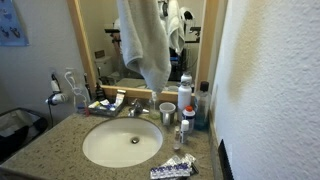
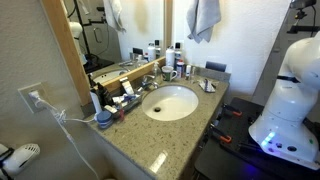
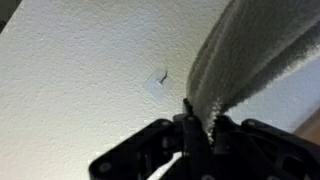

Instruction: Use the towel to wipe the left side of the counter then hang it on the wall

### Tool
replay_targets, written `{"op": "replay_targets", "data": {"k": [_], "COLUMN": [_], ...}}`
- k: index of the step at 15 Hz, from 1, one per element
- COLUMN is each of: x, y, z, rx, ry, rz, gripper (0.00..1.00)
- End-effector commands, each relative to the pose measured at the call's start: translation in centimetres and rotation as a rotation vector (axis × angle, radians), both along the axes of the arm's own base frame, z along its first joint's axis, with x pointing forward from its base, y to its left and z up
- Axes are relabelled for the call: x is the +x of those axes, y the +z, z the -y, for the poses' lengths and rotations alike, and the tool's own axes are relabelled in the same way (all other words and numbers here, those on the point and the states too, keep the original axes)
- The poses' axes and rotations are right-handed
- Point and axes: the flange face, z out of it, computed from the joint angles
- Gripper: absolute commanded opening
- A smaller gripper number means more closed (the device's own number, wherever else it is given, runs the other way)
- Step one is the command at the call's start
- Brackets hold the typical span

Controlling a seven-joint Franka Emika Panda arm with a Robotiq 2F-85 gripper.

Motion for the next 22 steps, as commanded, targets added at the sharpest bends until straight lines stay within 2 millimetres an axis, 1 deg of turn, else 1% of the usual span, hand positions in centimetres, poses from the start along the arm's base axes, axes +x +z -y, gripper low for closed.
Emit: {"op": "replay_targets", "data": {"k": [1,4,6,11,15,19,22], "x": [1.6,2.1,1.8,0.0,-1.0,-1.4,-0.9], "y": [2.2,2.5,2.6,3.7,4.9,5.9,6.4], "z": [3.6,6.9,8.9,14.2,18.0,20.8,21.9], "rx": [-0.031,-0.04,-0.04,-0.046,-0.057,-0.07,-0.084], "ry": [0.004,-0.013,-0.035,-0.118,-0.163,-0.186,-0.183], "rz": [0.031,0.049,0.061,0.081,0.103,0.12,0.124], "gripper": [0.03,0.03,0.03,0.02,0.02,0.02,0.02]}}
